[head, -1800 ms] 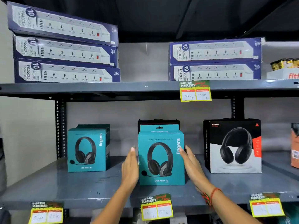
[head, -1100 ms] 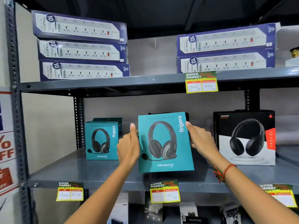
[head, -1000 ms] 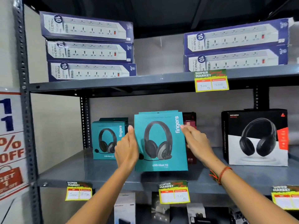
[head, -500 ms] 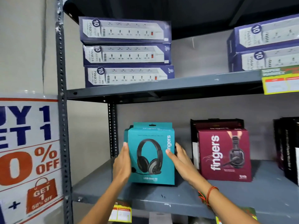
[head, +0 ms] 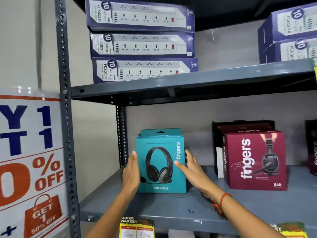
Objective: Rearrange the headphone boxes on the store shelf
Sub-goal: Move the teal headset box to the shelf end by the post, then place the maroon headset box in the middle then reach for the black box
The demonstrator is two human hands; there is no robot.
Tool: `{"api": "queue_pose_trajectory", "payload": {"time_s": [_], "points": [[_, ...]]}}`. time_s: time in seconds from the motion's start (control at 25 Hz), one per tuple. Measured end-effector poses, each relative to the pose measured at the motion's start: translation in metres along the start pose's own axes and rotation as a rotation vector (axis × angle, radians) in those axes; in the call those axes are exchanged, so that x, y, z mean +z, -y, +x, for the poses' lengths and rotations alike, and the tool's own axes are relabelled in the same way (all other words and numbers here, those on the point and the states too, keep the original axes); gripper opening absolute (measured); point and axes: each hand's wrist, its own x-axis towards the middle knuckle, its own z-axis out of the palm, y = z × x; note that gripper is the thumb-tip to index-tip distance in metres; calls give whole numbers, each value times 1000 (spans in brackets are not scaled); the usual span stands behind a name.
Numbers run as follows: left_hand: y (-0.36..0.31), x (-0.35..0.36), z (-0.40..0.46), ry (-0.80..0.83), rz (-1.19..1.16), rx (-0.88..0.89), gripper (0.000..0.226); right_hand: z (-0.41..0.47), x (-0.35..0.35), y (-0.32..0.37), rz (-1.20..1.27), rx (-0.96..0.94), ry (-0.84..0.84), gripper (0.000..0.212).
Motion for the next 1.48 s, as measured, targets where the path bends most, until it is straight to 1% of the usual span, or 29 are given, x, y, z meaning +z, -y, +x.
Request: {"api": "queue_pose_trajectory", "payload": {"time_s": [0.08,0.16,0.24,0.28,0.36,0.44,0.56,0.64,0.72,0.76,0.84,0.92,0.96,1.04,1.12,1.2,1.24,1.28,1.36,1.4,1.44,1.48], "points": [[-3,4,-4,-2,20,57,69,-2,-4,-1,-44,11,2,73],[-9,11,-5,-91,81,199,70,-3,-12,-3,-59,7,-42,82],[-22,27,-6,-202,147,360,70,-7,-26,-4,-76,-27,-134,84],[-34,36,-8,-232,147,449,71,-8,-35,-1,-84,-49,-184,82],[-62,64,-21,-200,116,601,70,-16,-59,8,-111,-103,-305,77],[-80,96,-38,-87,87,648,65,-26,-87,13,-100,-153,-438,72],[-91,151,-63,141,59,591,60,-48,-135,4,-103,-154,-632,64],[-89,181,-77,289,13,472,59,-61,-164,-11,-127,-111,-711,64],[-83,208,-85,383,-60,312,58,-67,-193,-35,-114,-33,-755,68],[-78,221,-88,403,-88,234,59,-67,-208,-48,-92,19,-749,71],[-67,243,-86,417,-118,97,62,-63,-229,-74,-61,142,-678,76],[-56,258,-85,416,-153,6,66,-59,-241,-97,-36,236,-596,80],[-53,264,-85,423,-175,-32,71,-56,-246,-105,-7,251,-563,82],[-48,271,-86,451,-212,-126,93,-51,-254,-118,78,262,-492,93],[-42,279,-87,408,-266,-184,102,-46,-262,-127,113,254,-396,106],[-43,280,-87,308,-238,-205,111,-47,-269,-126,109,209,-348,101],[-52,275,-92,239,-176,-184,112,-48,-274,-122,90,185,-345,94],[-63,268,-95,166,-97,-155,109,-49,-279,-116,76,158,-353,83],[-86,252,-104,28,78,-86,99,-50,-289,-104,52,115,-376,55],[-93,244,-108,-10,140,-66,91,-52,-291,-95,50,93,-383,43],[-100,237,-111,-24,180,-48,85,-52,-291,-88,44,87,-392,35],[-105,231,-116,-35,205,-39,81,-54,-288,-79,37,84,-399,35]]}}
